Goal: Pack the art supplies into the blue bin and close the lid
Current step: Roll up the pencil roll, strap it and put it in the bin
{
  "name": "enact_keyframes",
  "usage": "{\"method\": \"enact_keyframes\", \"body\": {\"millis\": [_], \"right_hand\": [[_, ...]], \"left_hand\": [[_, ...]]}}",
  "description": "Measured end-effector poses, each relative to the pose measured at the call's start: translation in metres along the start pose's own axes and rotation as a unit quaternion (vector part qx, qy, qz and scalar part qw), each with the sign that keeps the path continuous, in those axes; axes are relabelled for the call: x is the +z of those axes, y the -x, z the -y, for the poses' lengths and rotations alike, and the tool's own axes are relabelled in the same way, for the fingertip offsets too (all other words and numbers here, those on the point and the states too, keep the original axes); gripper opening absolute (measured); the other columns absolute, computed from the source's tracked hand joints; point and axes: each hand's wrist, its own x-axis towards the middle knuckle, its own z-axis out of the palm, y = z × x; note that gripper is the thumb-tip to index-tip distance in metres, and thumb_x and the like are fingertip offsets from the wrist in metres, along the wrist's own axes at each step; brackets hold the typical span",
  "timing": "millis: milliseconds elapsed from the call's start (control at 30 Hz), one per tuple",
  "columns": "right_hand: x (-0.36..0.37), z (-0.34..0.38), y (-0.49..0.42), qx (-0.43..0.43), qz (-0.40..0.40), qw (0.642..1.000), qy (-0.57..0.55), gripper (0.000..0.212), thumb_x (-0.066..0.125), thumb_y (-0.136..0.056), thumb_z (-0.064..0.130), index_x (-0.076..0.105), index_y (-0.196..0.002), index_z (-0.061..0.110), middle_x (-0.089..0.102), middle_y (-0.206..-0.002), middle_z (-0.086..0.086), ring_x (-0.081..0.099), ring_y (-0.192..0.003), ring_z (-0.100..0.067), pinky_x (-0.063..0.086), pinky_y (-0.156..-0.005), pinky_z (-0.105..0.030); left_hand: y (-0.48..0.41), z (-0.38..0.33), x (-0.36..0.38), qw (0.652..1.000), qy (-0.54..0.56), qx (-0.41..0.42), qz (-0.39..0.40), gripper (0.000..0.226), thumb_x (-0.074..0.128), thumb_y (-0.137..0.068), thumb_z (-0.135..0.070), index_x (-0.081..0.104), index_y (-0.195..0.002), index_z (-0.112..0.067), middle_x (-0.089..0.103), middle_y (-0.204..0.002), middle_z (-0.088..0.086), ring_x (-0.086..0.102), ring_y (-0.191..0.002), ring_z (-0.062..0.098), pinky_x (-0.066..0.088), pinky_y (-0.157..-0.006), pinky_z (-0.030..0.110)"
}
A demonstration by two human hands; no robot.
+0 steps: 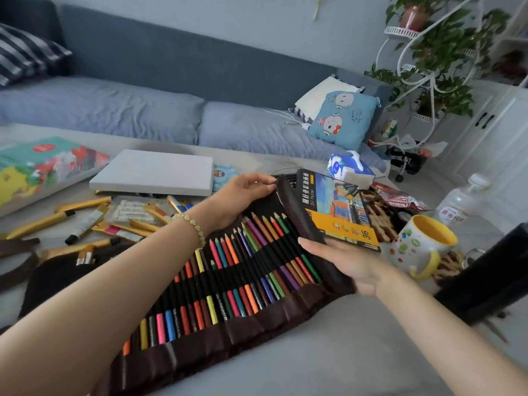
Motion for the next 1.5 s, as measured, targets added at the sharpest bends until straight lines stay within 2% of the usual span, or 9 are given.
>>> {"method": "enact_keyframes", "body": {"millis": [233, 400, 533, 767, 900, 1100, 1200, 1367, 1500], "right_hand": [[0.021, -0.005, -0.02, -0.122, -0.133, 0.934, 0.307, 0.02, 0.059, -0.091, 0.036, 0.061, -0.11, 0.032, 0.067, -0.109, 0.009, 0.06, -0.102, -0.008, 0.047, -0.093, -0.029], [0.056, -0.014, -0.023, -0.177, -0.294, 0.71, 0.615, 0.026, 0.059, -0.09, 0.025, 0.054, -0.113, 0.015, 0.069, -0.093, -0.006, 0.067, -0.082, -0.025, 0.045, -0.061, -0.031], [0.085, -0.02, -0.018, -0.238, -0.366, 0.545, 0.715, 0.047, 0.092, -0.045, 0.028, 0.065, -0.08, 0.012, 0.058, -0.054, -0.003, 0.056, -0.037, -0.018, 0.023, -0.038, -0.02], [0.066, -0.002, 0.005, -0.052, -0.072, 0.968, 0.236, 0.038, 0.067, -0.077, 0.057, 0.063, -0.104, 0.031, 0.072, -0.099, 0.01, 0.069, -0.088, -0.009, 0.055, -0.084, -0.028], [0.065, -0.016, -0.003, -0.091, -0.162, 0.936, 0.298, 0.037, 0.073, -0.076, 0.047, 0.067, -0.105, 0.024, 0.073, -0.096, 0.006, 0.068, -0.086, -0.011, 0.055, -0.083, -0.034], [0.102, -0.021, -0.003, -0.228, -0.336, 0.693, 0.596, 0.028, 0.064, -0.085, 0.038, 0.059, -0.108, 0.024, 0.069, -0.087, 0.003, 0.067, -0.078, -0.018, 0.046, -0.06, -0.028], [0.102, -0.013, -0.003, -0.322, -0.393, 0.583, 0.634, 0.035, 0.081, -0.069, 0.037, 0.064, -0.095, 0.022, 0.067, -0.069, 0.005, 0.066, -0.056, -0.016, 0.045, -0.043, -0.026], [0.085, 0.03, 0.01, -0.146, -0.13, 0.889, 0.415, 0.052, 0.068, -0.073, 0.06, 0.054, -0.117, 0.035, 0.067, -0.104, 0.013, 0.064, -0.093, -0.009, 0.052, -0.081, -0.028], [0.076, 0.051, 0.017, -0.045, 0.056, 0.96, 0.269, 0.047, 0.079, -0.068, 0.048, 0.066, -0.108, 0.028, 0.073, -0.103, 0.006, 0.068, -0.096, -0.01, 0.052, -0.092, -0.031]], "left_hand": [[0.017, -0.014, -0.012, 0.969, -0.245, 0.016, -0.039, 0.02, 0.047, -0.099, -0.015, 0.06, -0.114, -0.012, 0.062, -0.099, -0.001, 0.057, -0.095, 0.008, 0.043, -0.071, 0.003], [0.04, -0.02, -0.007, 0.914, -0.374, -0.026, -0.153, 0.056, 0.06, -0.081, -0.059, 0.048, -0.098, -0.008, 0.063, -0.083, 0.002, 0.069, -0.079, 0.024, 0.057, -0.074, 0.037], [0.05, -0.017, -0.016, 0.933, -0.307, -0.106, -0.156, 0.046, 0.078, -0.075, -0.034, 0.052, -0.1, -0.006, 0.061, -0.097, 0.009, 0.069, -0.081, 0.023, 0.059, -0.065, 0.032], [0.063, 0.004, -0.036, 0.979, -0.079, -0.058, -0.178, 0.067, 0.085, -0.068, -0.018, 0.047, -0.123, -0.023, 0.052, -0.122, 0.013, 0.063, -0.102, 0.027, 0.058, -0.079, 0.037], [0.079, 0.0, -0.046, 0.941, -0.308, 0.049, -0.133, 0.067, 0.074, -0.081, -0.028, 0.037, -0.137, -0.024, 0.04, -0.133, 0.006, 0.052, -0.113, 0.015, 0.05, -0.088, 0.025], [0.086, -0.02, -0.042, 0.554, -0.794, 0.221, 0.118, 0.061, 0.061, -0.087, -0.044, 0.037, -0.142, -0.032, 0.042, -0.145, -0.008, 0.032, -0.137, 0.015, 0.018, -0.115, 0.033], [0.083, -0.036, -0.035, 0.53, -0.813, 0.213, 0.114, 0.041, 0.05, -0.094, -0.043, 0.047, -0.131, -0.027, 0.06, -0.118, -0.002, 0.056, -0.113, 0.021, 0.042, -0.096, 0.036], [0.091, -0.047, -0.046, 0.468, -0.8, 0.371, 0.061, 0.029, 0.067, -0.082, -0.01, 0.061, -0.11, -0.017, 0.068, -0.092, 0.0, 0.067, -0.08, 0.025, 0.054, -0.069, 0.036], [0.096, -0.047, -0.06, 0.451, -0.733, 0.507, 0.05, 0.028, 0.049, -0.087, -0.013, 0.05, -0.114, -0.018, 0.069, -0.094, 0.0, 0.067, -0.08, 0.023, 0.055, -0.07, 0.033]]}}
